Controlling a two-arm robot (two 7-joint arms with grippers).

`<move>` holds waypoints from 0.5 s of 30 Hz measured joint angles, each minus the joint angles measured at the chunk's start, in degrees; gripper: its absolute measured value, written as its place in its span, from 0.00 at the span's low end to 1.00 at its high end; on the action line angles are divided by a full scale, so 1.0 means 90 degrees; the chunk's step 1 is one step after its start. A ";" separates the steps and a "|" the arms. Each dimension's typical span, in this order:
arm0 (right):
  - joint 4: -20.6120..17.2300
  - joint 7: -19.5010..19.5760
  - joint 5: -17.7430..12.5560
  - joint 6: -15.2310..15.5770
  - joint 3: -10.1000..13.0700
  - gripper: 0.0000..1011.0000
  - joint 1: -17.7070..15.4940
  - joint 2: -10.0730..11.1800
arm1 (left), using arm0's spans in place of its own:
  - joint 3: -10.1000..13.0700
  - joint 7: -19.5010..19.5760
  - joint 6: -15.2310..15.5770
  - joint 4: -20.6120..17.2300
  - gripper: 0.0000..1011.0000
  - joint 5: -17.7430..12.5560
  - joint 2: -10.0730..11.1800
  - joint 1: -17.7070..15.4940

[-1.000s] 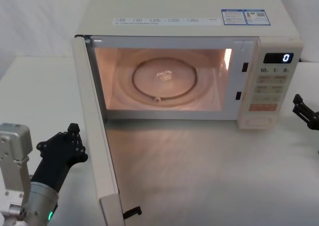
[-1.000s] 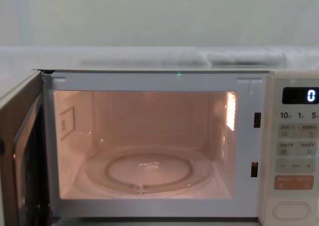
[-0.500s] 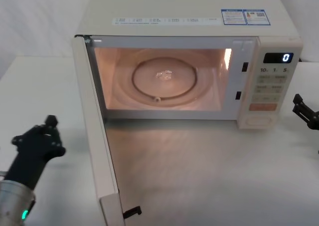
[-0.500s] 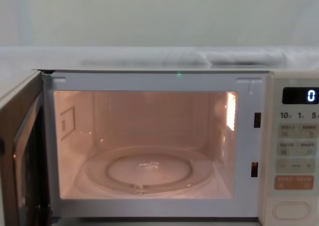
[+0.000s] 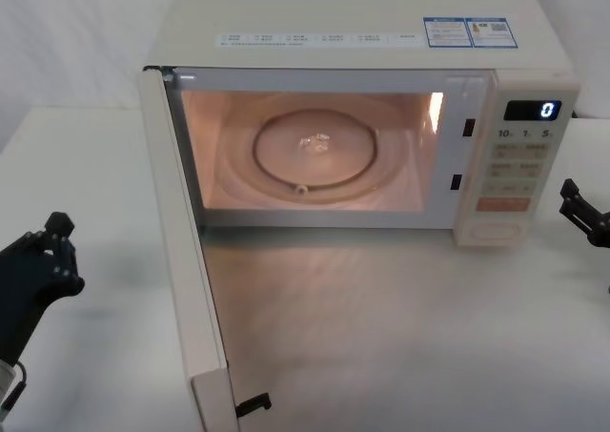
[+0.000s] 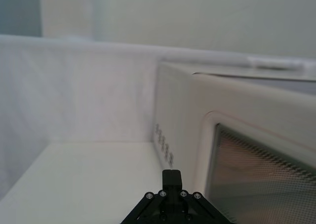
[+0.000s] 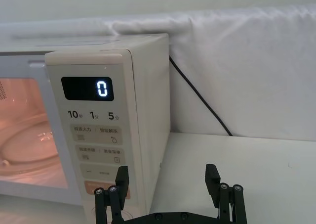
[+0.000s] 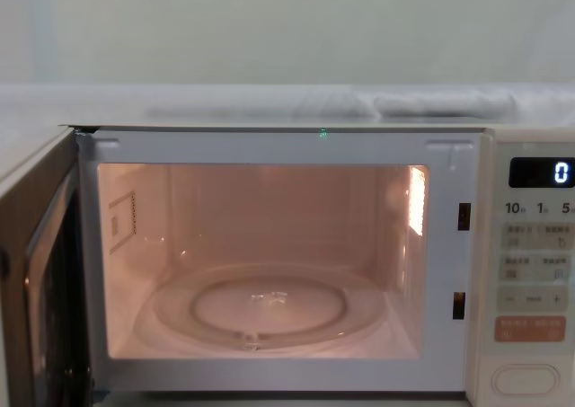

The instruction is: Press the button to open the microwave door with one hand; close the microwave door with the other hand.

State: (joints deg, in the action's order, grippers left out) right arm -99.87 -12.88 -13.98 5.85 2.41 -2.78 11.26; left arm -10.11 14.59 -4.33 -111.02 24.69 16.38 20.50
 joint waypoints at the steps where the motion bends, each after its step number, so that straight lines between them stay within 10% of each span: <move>1: 0.0000 0.0000 0.0000 0.0000 0.0000 0.99 0.0000 0.0000 | 0.0000 0.0034 0.0000 -0.0019 0.00 0.0028 0.0019 0.0006; 15: 0.0000 0.0000 0.0000 0.0000 0.0000 0.99 0.0000 0.0000 | 0.0455 0.0641 0.0063 -0.0525 0.00 0.0351 0.0593 -0.0095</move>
State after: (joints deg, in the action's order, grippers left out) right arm -99.88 -12.88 -13.98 5.85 2.41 -2.78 11.26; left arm -6.01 20.36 -3.76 -115.75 27.85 21.71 19.65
